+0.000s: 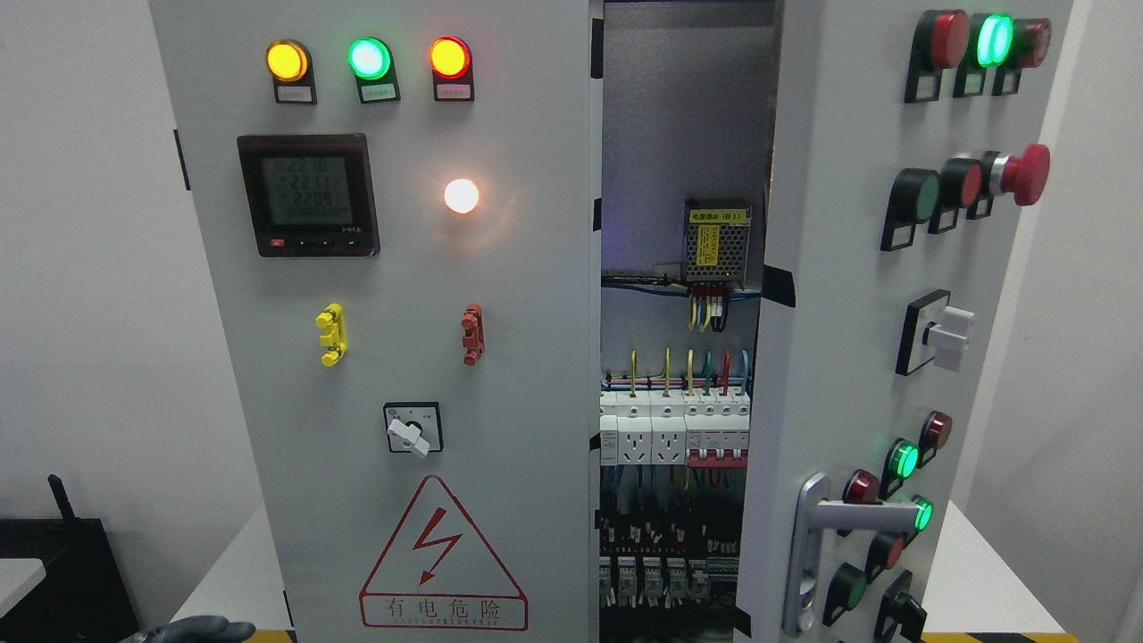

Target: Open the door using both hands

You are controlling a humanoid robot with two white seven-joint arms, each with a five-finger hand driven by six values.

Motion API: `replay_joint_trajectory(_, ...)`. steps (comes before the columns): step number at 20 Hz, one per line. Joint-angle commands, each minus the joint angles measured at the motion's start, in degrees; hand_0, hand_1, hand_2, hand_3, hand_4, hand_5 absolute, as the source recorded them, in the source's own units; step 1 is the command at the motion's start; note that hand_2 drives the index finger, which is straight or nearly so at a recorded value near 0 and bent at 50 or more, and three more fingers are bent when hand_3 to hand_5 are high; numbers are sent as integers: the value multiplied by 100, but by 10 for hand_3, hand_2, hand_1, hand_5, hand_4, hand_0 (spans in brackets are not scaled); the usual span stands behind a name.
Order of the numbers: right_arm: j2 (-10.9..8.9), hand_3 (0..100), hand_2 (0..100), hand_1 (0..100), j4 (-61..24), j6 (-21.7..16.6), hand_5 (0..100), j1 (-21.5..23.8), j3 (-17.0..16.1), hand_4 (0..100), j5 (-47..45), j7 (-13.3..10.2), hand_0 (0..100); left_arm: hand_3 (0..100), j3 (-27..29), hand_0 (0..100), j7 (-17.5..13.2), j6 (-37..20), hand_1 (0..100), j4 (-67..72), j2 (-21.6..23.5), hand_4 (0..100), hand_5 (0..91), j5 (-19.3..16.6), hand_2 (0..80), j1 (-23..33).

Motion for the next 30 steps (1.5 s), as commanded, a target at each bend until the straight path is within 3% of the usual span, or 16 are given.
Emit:
replay_joint_trajectory(1,-1,0,0,0,6,4,0,0,-2,0,1,-5,106,0,-1807,0,4,19,0,386,648,31,0,336,0,-1554)
replay_joint_trajectory(4,-1,0,0,0,-3,4,0,0,-2,0,1,-5,106,0,-2315,0,4,19,0,448,911,31,0,669,0,-2159)
replay_joint_trajectory(9,8,0,0,0,-3,4,0,0,-2,0,1,-5,106,0,-4379,0,31,28,0,702,1009,31,0,837,0,-4118)
replay_joint_trajectory(13,-1,0,0,0,6,-4,0,0,-2,0,1,-5,106,0,-5329,0,31,37,0,773,991,31,0,855,0,-4911)
replay_joint_trajectory(16,-1,0,0,0,-3,-4,0,0,-1,0,1,-5,106,0,-5726,0,40,19,0,738,965,31,0,881,0,-5245)
replay_joint_trajectory(19,-1,0,0,0,-3,4,0,0,-2,0,1,-5,107,0,-6569,0,40,2,0,764,947,31,0,882,0,-5904)
replay_joint_trajectory(26,-1,0,0,0,6,-4,0,0,-1,0,1,-5,106,0,-6597,0,48,-7,0,887,763,30,0,1022,0,-5861)
replay_joint_trajectory(28,-1,0,0,0,-3,-4,0,0,7,0,1,-5,107,0,-6790,0,48,54,0,896,649,30,0,1031,0,-6272)
replay_joint_trajectory(30,-1,0,0,0,-3,-4,0,0,-1,0,1,-5,107,0,-7342,0,48,37,0,887,569,31,0,1048,0,-6765)
